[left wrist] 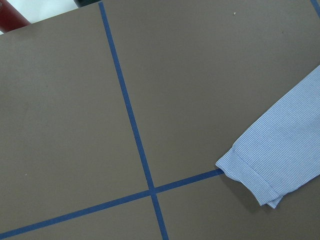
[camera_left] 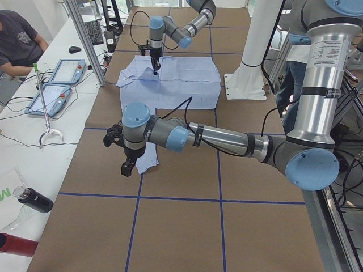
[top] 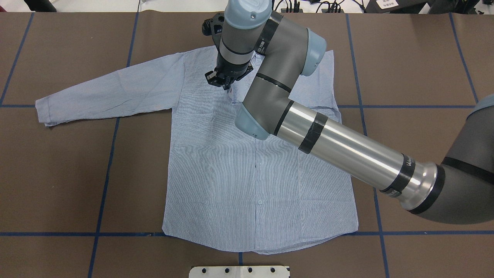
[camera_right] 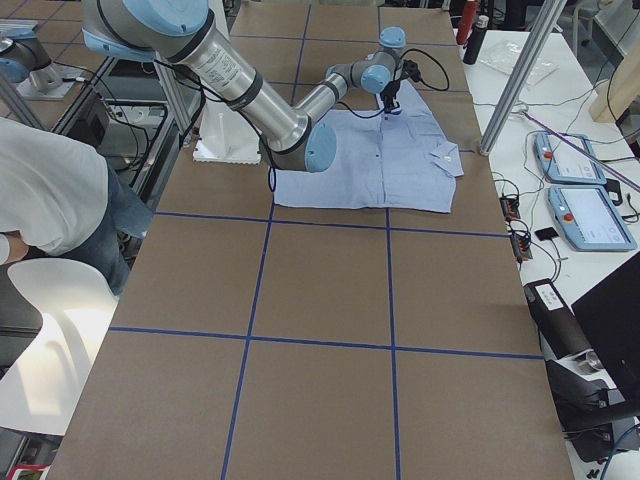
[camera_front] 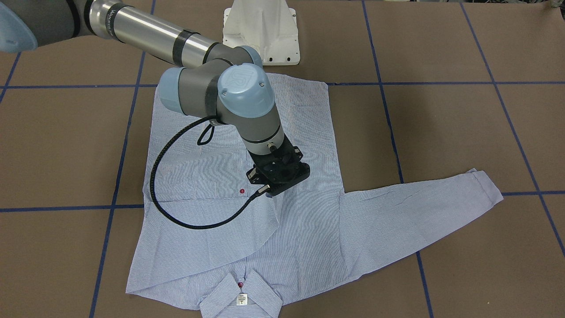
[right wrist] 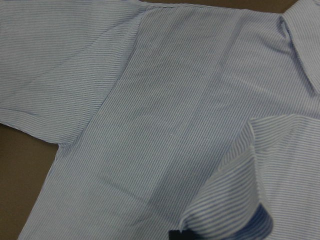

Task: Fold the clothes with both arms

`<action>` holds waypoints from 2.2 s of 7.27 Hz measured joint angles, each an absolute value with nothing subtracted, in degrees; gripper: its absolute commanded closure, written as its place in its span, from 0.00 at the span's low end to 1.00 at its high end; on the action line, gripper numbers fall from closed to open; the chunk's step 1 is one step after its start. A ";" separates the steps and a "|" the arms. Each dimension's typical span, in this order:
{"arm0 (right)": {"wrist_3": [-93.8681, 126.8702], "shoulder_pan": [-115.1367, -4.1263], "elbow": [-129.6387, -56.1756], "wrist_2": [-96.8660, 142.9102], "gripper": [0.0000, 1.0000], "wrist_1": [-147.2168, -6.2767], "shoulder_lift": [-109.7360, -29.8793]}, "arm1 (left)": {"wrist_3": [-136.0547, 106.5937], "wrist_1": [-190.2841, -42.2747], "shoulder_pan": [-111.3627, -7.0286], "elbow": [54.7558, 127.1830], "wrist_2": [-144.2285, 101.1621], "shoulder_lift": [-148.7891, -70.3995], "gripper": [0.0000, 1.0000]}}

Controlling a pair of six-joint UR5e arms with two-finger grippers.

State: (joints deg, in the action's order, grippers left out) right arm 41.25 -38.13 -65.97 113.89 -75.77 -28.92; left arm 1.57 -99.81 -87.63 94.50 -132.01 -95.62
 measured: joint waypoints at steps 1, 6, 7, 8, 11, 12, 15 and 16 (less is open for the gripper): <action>41.21 -36.24 -64.86 110.21 0.00 -75.15 -27.71 | 1.58 -99.83 -87.61 94.41 -132.01 -95.62 0.00; 46.81 -31.66 -64.90 99.71 0.00 -70.66 -25.91 | -3.58 -101.57 -87.27 93.21 -132.03 -96.18 0.00; 49.39 -31.94 -65.99 100.59 0.00 -72.29 -25.94 | -10.11 -106.11 -86.23 92.49 -132.00 -95.79 0.00; 50.60 -32.74 -67.71 102.35 0.00 -76.17 -25.97 | -17.56 -112.32 -84.25 91.11 -131.94 -94.91 0.01; 51.16 -37.86 -74.76 111.23 0.00 -93.64 -26.64 | -40.08 -131.38 -76.63 87.55 -130.22 -91.18 0.02; 51.05 -39.53 -77.62 113.28 0.00 -98.92 -27.68 | -47.22 -136.07 -73.30 86.94 -128.08 -90.35 0.02; 50.21 -43.68 -88.16 116.32 0.00 -107.03 -35.28 | -64.34 -150.97 -63.94 80.12 -119.64 -90.58 0.08; 50.09 -44.22 -89.84 116.52 0.00 -107.45 -36.64 | -67.13 -153.48 -61.71 78.07 -117.43 -91.22 0.14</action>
State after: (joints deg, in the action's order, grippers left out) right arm 50.09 -44.22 -89.84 116.52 -107.45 -36.64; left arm -67.13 -153.48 -61.71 78.07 -117.43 -91.22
